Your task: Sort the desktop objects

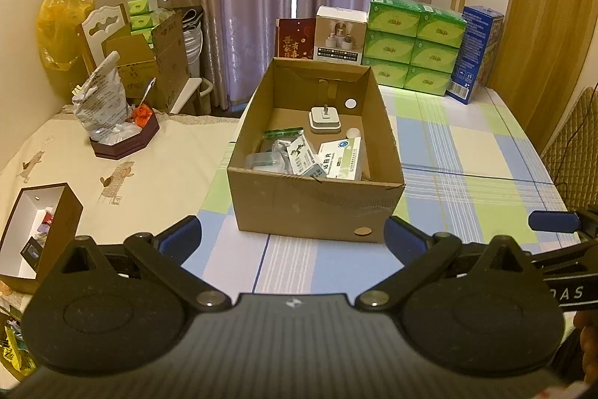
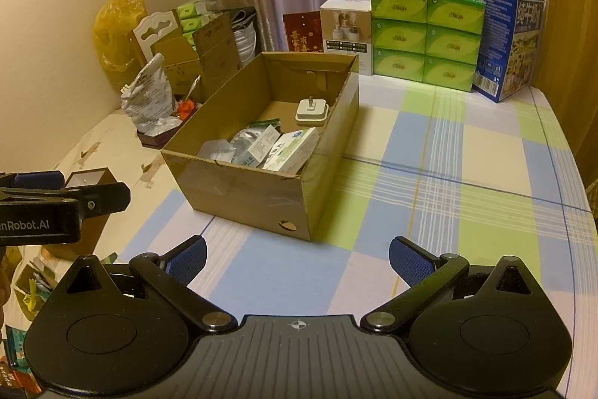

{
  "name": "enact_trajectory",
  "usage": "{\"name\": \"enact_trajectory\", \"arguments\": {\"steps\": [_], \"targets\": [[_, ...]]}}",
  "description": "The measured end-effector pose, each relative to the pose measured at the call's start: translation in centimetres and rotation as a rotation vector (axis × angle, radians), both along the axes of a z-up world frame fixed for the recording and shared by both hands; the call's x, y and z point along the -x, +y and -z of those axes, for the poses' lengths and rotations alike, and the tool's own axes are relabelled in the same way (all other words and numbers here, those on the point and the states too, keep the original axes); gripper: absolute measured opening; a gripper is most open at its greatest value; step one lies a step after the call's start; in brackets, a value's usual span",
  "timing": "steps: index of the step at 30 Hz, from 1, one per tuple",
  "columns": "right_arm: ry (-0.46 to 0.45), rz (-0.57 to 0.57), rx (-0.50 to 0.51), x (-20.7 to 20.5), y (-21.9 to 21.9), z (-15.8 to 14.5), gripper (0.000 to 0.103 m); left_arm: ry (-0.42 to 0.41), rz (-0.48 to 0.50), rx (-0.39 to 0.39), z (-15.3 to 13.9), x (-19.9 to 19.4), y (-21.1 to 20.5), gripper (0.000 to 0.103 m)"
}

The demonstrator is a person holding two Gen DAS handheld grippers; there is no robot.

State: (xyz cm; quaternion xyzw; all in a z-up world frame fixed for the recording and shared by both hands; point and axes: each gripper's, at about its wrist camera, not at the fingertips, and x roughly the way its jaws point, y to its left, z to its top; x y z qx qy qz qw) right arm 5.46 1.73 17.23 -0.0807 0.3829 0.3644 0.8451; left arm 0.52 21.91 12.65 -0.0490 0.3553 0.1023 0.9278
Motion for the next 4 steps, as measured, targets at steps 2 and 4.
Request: {"name": "enact_trajectory", "arguments": {"steps": [2,4], "targets": [[0.0,0.001,0.0,0.0,-0.01,0.0,0.101,-0.012,0.002,-0.003,0.02,0.09,-0.07,0.102],[-0.003,0.002,0.002,0.06,-0.14,0.02,0.101,-0.021,0.004,-0.011,0.0,0.25,-0.16,0.102]]}}
